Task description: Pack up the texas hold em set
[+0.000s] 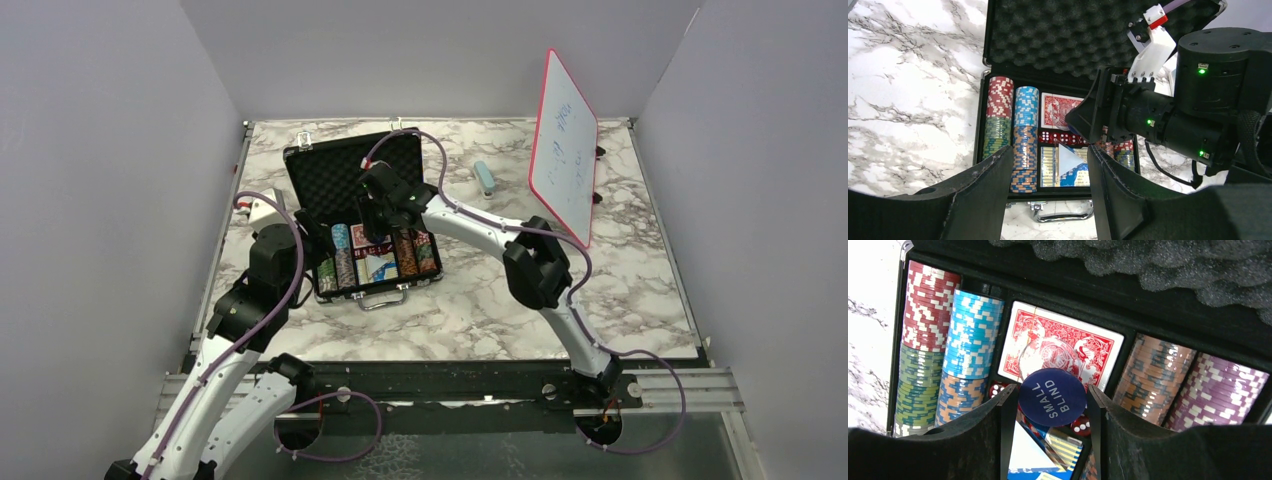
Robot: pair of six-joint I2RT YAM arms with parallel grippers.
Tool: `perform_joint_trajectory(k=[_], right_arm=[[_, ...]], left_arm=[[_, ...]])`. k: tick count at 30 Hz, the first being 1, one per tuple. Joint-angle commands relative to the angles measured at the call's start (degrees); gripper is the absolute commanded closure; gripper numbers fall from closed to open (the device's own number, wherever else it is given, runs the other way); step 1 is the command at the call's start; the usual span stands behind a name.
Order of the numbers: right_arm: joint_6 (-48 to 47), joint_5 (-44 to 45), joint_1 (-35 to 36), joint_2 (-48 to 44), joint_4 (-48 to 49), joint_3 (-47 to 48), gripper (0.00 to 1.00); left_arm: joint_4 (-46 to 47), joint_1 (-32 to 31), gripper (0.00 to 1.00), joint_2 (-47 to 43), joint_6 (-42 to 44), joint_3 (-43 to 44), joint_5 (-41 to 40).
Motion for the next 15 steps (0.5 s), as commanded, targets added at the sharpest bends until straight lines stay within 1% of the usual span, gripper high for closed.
perform_joint_trajectory(k=[1,4,5,7,10,13,15], right_arm=[[-1.79,-3.43,0.35,2.28,4.56,2.41,0.45],[-2.04,-3.18,0.34,4.04,3.35,4.92,0.44],[-2.34,-3.4,0.34,4.27,3.23,5.48,0.42],[-3.47,-4.34,0.38,3.55,4.15,4.94,0.34],[-4.5,-4.01,0.33,0.28,5.89,1.84,0.19],[-5.1,-1.24,0.32,-4.68,6.23,-2.2,0.16],[-5.23,0.96,0.33,-9.7,7.52,-7.4,0.16]], left_arm=[[-0.65,-0.34,0.41,-0.34,-0.65,0.18,1.28],[-0.63,-0.34,0.41,-0.29,-0.67,0.12,1.4],[-0.72,-0.34,0.41,-0.39,-0.6,0.06,1.3],[-0.69,-0.34,0.41,-0.48,-0.25,0.06,1.23],[-0.93,-0.34,0.41,-0.49,0.26,0.35,0.83],[-1.02,-0.34,0.41,-0.46,0.54,0.63,0.4],[-1.03,-0.3,0.41,-0.58,0.63,0.73,0.18]])
